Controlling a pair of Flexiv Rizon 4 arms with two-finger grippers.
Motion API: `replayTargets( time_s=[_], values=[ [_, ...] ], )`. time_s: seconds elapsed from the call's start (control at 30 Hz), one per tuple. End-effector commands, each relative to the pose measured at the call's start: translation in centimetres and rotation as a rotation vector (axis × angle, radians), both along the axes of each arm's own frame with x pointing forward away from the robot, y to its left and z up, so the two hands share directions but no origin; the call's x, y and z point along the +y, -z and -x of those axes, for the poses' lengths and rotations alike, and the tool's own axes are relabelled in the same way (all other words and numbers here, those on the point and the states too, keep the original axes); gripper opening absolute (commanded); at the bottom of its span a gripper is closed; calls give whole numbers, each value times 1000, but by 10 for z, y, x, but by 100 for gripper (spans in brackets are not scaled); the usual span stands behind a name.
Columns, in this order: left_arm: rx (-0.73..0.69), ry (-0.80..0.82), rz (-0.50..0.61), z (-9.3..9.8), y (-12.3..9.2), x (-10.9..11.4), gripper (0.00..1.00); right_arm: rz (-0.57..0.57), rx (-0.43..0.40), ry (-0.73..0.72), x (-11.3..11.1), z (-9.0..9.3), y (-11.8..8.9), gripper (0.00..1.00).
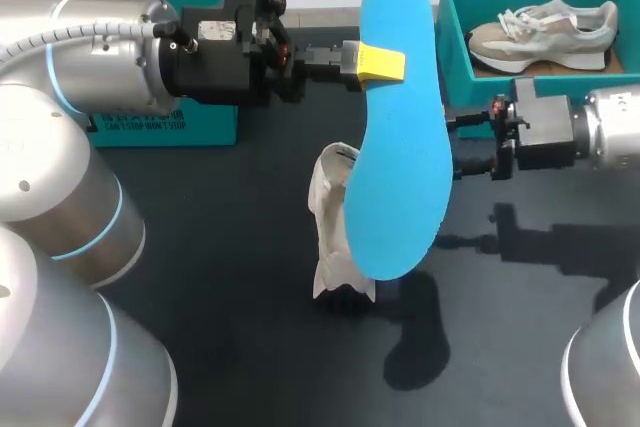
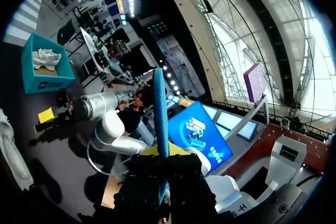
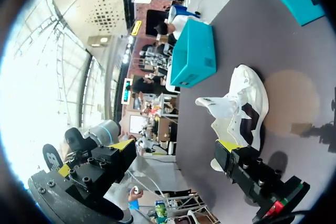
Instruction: Take the shoe out of the shoebox, open the shoe tongue, remove and reinsert the insole, then place the shoe into the shoebox
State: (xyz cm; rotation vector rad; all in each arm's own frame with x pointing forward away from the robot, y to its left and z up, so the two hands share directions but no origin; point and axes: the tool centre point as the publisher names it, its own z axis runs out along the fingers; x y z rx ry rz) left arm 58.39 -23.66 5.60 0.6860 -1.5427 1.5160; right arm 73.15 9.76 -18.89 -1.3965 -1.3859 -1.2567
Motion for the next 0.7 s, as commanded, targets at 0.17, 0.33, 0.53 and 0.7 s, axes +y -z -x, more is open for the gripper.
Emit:
replayTargets(
  time_s=[0.17, 0.33, 0.53, 0.7],
  values=[
    [1, -2, 5, 1, 2, 0, 0, -12, 2, -45, -6, 2, -18, 100],
    [1, -2, 5, 1, 2, 0, 0, -12, 2, -45, -6, 2, -18, 100],
    [1, -2, 5, 1, 2, 0, 0, -12, 2, -45, -6, 2, -18, 100],
    [1, -2, 5, 1, 2, 0, 0, -12, 2, -45, -6, 2, -18, 100]
  ],
)
